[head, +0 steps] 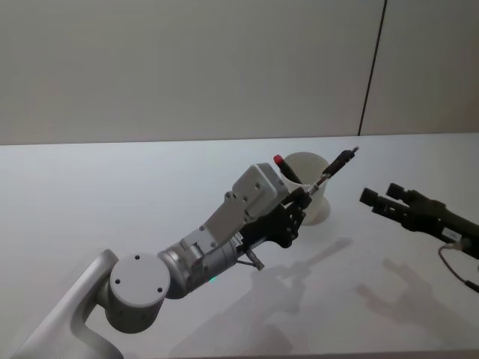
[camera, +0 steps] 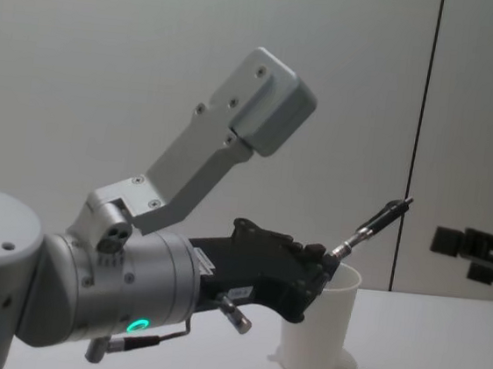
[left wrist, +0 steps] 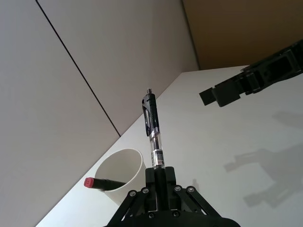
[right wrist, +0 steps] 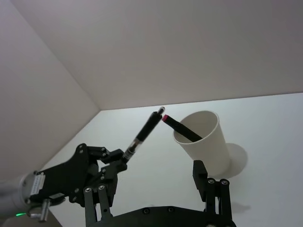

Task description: Place the pen into the pen holder.

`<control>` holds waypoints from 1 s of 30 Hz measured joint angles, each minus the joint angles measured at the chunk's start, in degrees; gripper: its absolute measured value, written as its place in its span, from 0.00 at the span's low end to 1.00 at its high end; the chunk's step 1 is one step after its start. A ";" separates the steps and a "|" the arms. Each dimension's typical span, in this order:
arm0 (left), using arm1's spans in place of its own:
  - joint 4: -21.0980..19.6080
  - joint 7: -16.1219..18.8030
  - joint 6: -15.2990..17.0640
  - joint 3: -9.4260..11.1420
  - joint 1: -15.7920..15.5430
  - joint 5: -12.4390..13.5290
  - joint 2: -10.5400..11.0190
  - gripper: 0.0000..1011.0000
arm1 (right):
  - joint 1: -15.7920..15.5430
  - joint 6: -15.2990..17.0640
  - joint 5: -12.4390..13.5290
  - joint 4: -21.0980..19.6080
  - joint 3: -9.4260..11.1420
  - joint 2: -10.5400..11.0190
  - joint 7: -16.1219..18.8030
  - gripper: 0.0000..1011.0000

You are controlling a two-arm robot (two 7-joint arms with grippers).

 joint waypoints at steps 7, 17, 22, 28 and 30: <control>0.00 0.00 0.00 0.00 0.00 0.00 0.00 0.13 | 0.43 2.03 3.62 -0.76 -0.93 -1.24 -2.85 0.99; 0.00 0.00 0.00 0.00 0.00 0.00 0.00 0.13 | 1.38 3.77 7.26 -1.26 -2.24 -3.01 -7.85 0.99; 0.00 0.00 0.00 0.00 0.00 0.00 0.00 0.13 | 2.18 4.47 8.58 -1.00 -2.90 -3.86 -10.91 0.99; 0.00 -0.01 0.00 0.00 0.00 -0.01 0.00 0.13 | 3.13 5.20 9.75 -0.07 -3.48 -4.65 -14.41 0.99; 0.00 0.00 0.00 0.00 0.00 -0.01 0.00 0.13 | 3.38 5.37 10.01 0.23 -3.60 -4.83 -15.17 0.99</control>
